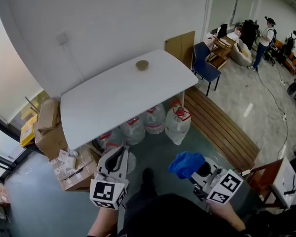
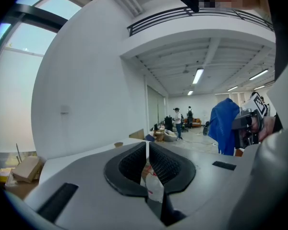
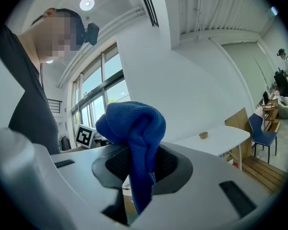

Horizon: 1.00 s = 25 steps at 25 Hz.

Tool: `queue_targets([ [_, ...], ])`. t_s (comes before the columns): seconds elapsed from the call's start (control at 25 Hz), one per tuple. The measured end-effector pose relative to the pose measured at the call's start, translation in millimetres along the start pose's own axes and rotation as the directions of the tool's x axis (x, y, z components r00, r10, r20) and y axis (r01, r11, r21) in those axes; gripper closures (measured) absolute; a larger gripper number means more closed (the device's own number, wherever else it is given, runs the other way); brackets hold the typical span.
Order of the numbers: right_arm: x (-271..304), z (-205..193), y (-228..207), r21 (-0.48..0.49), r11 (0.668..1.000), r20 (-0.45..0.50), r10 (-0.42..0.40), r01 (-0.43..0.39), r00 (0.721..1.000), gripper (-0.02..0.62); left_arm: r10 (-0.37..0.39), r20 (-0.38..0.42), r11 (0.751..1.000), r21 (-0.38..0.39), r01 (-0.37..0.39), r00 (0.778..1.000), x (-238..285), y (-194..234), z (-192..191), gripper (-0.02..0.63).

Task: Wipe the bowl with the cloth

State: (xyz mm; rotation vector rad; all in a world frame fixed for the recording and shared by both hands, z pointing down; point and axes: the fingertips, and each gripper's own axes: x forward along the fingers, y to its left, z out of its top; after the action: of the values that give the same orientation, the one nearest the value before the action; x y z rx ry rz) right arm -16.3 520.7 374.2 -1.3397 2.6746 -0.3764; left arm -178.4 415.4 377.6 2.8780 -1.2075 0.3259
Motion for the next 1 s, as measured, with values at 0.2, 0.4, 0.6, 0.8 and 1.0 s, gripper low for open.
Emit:
queue_targets([
  [0.2,31,3,-38,0.02,0.999,-0.002,-0.05,0.05,0.999,0.515,-0.063,0.026,0.998,0.002,0.063,0.998,54,21,7,0.577],
  [0.4,81,18,-81,0.037,0.995,0.025,-0.091,0.09,0.996,0.515,-0.109,0.051,0.994,0.028,0.107,0.993,107,63,23,0.577],
  [0.6,135,33,-108,0.043,0.995,0.031,-0.092,0.091,0.995,0.515,-0.128,0.063,0.991,0.038,0.125,0.99,138,107,36,0.577],
  [0.8,170,50,-140,0.012,0.992,0.034,-0.123,0.123,0.992,0.515,-0.133,0.031,0.991,0.013,0.133,0.991,160,146,22,0.577],
  [1.0,180,53,-167,0.01,0.99,-0.017,-0.142,0.142,0.99,0.515,-0.142,0.003,0.988,-0.054,0.142,0.99,185,156,11,0.577],
])
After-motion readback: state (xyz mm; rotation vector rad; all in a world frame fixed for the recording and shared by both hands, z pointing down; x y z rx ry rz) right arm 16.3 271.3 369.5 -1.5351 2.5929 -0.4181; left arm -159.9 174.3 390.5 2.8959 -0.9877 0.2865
